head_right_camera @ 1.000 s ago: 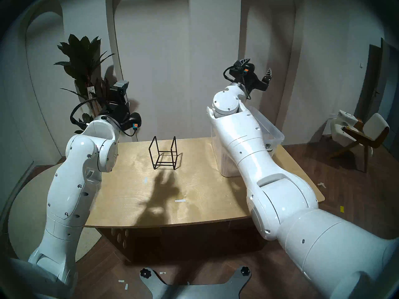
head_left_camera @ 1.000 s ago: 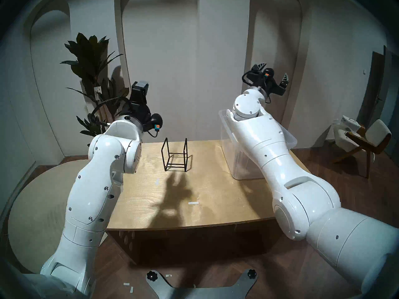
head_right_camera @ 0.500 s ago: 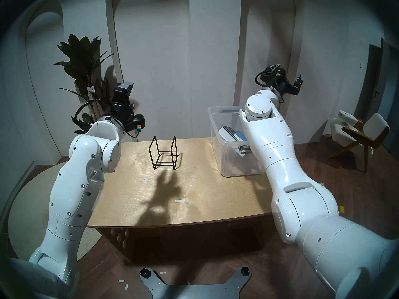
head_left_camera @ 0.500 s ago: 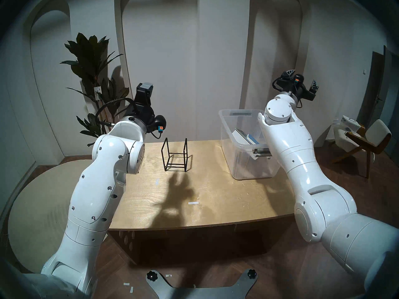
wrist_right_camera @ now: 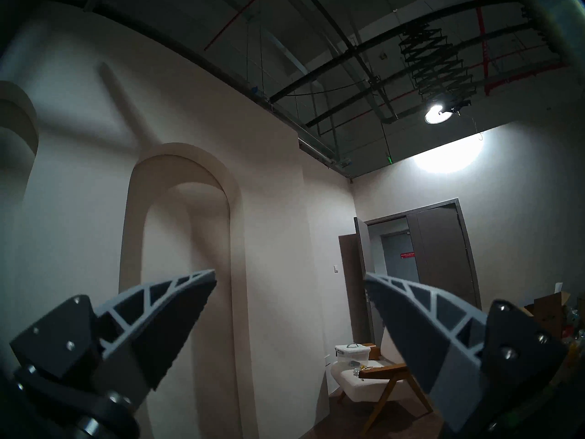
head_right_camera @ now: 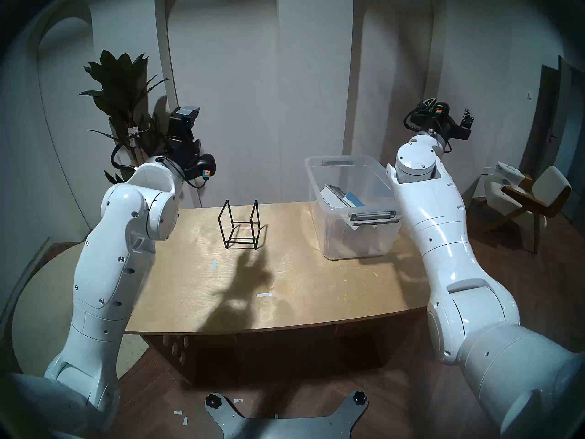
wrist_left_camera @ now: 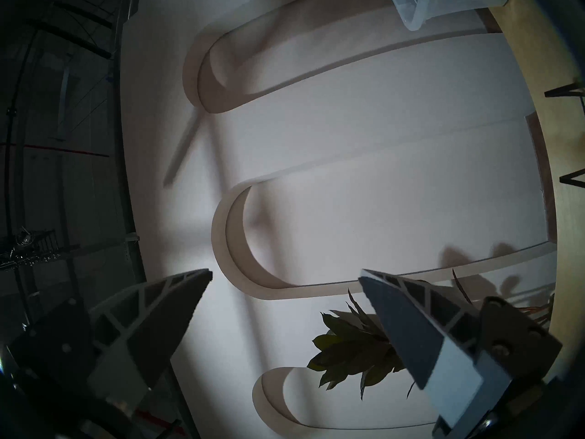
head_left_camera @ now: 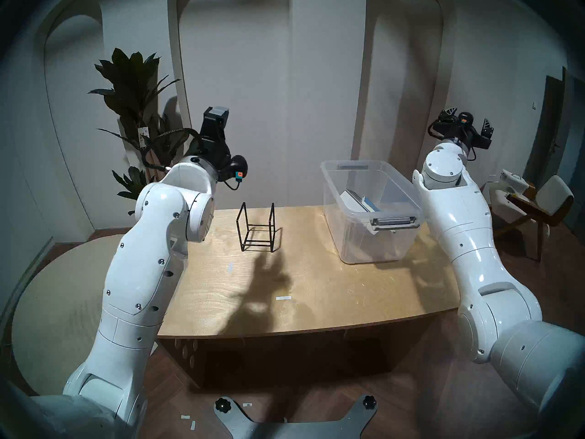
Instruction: Pack the books into the storage box
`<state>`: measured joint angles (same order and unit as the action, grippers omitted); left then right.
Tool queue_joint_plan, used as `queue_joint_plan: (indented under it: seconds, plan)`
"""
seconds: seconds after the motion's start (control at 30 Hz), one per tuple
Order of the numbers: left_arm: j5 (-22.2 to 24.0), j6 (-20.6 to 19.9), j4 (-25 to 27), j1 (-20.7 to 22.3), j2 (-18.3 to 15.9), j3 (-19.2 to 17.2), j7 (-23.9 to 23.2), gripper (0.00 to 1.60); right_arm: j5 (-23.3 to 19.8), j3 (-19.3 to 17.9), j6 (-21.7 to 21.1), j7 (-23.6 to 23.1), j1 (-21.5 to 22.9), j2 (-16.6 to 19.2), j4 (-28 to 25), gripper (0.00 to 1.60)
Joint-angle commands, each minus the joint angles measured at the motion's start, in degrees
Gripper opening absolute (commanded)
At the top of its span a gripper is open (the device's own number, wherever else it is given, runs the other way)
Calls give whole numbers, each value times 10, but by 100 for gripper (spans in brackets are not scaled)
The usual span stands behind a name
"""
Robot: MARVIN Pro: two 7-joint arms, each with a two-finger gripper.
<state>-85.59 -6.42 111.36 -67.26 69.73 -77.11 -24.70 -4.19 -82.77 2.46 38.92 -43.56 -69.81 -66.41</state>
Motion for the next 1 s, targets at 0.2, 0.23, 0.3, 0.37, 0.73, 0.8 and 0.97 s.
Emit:
queue_joint_plan:
  seconds: [0.2, 0.23, 0.3, 0.37, 0.73, 0.8, 0.97]
  plan:
    - [16, 13, -19, 58, 23, 16, 2, 160, -28, -9, -59, -108, -42, 70, -56, 160]
    - [18, 14, -23, 62, 25, 18, 2, 160, -33, -9, -66, -123, -48, 76, -61, 160]
    - [20, 16, -29, 68, 27, 19, 2, 160, -44, -11, -75, -142, -56, 80, -71, 160]
    - [23, 18, -35, 75, 29, 20, 2, 160, -50, -11, -90, -163, -66, 90, -83, 160]
    - [35, 29, -68, 104, 40, 21, 3, 160, -104, -23, -165, -274, -107, 142, -154, 160]
    - [38, 33, -77, 111, 43, 22, 4, 160, -124, -28, -192, -305, -117, 160, -173, 160]
    - [41, 37, -88, 121, 47, 22, 5, 160, -158, -39, -237, -359, -137, 188, -208, 160]
